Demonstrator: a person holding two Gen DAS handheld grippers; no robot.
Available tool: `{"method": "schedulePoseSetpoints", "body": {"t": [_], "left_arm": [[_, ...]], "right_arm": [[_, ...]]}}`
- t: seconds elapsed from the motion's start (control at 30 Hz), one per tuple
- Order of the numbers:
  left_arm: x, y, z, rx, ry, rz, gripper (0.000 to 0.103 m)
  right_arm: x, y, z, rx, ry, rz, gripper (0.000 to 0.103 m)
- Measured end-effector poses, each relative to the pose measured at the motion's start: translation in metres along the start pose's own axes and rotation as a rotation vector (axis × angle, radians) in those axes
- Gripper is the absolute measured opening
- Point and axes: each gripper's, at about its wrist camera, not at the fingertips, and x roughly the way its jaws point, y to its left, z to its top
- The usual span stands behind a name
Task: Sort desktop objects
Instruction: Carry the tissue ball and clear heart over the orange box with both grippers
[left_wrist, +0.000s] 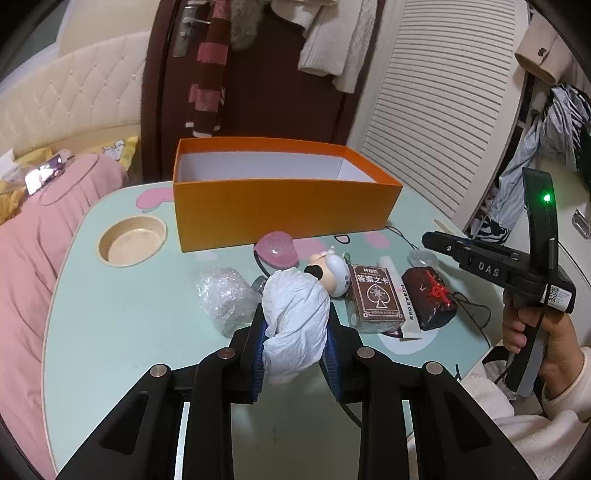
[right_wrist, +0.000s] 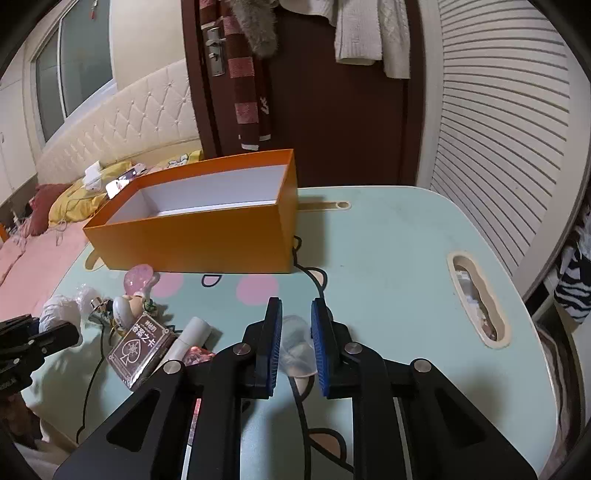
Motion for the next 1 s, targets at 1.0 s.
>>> {"method": "schedulePoseSetpoints", "body": {"t": [1.0], "left_arm": [[0.0,0.0,-0.002,-0.005,-0.004,-0.004,0.026]], "right_arm": [[0.012,0.003,-0.007,-0.014,0.055,0.055,0.03]]}}
